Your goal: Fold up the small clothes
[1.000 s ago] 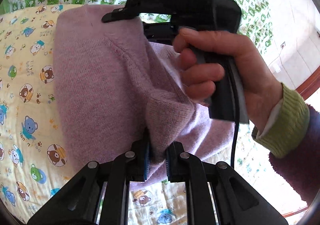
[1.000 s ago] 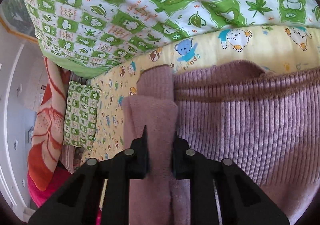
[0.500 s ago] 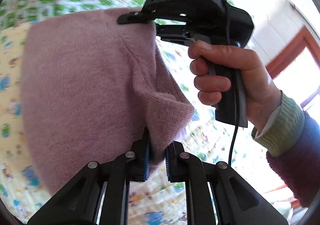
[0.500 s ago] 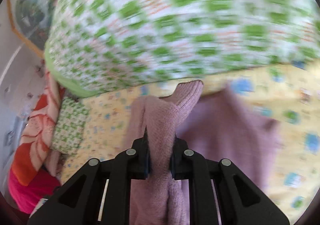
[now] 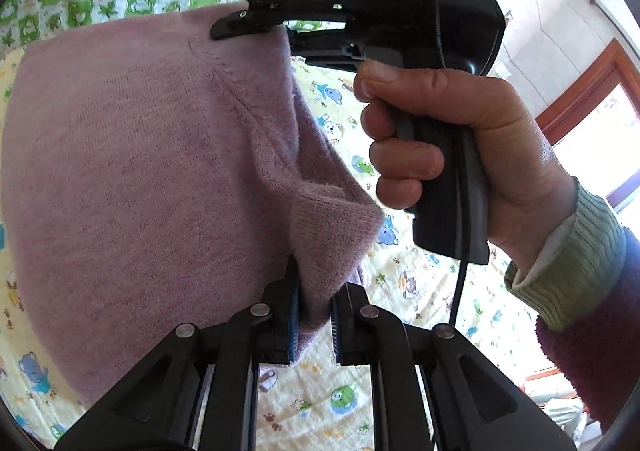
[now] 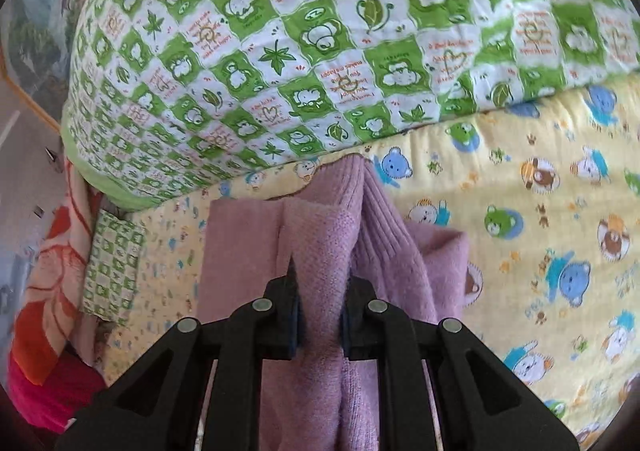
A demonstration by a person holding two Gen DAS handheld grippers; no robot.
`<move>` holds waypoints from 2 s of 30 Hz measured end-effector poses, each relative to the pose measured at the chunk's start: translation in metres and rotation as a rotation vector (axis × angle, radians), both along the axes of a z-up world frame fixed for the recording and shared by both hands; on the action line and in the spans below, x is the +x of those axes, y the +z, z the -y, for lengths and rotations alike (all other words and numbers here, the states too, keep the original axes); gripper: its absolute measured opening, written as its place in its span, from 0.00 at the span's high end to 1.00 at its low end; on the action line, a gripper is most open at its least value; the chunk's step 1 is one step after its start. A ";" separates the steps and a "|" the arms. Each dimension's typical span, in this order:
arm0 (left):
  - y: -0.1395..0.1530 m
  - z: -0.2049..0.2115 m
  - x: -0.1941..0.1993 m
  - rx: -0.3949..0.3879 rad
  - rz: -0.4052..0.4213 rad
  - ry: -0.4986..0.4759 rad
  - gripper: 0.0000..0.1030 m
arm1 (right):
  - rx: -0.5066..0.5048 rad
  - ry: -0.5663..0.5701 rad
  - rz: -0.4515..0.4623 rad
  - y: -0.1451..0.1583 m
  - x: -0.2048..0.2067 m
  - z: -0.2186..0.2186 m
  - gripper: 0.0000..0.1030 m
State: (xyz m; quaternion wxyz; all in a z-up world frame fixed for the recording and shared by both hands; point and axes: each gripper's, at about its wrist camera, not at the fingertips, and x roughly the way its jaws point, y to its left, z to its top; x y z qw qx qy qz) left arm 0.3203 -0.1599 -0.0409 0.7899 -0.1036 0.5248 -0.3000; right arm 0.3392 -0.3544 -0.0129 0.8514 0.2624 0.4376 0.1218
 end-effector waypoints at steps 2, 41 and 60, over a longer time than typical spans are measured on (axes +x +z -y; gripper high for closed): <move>-0.007 0.005 0.000 0.014 -0.008 -0.007 0.89 | -0.024 -0.013 -0.032 -0.008 0.004 0.000 0.84; -0.049 -0.187 0.004 -0.016 -0.241 0.367 0.30 | -0.005 -0.061 -0.123 -0.042 -0.118 -0.021 0.60; -0.063 -0.142 0.014 -0.008 -0.285 0.337 0.22 | -0.011 -0.225 -0.091 -0.049 -0.152 0.005 0.92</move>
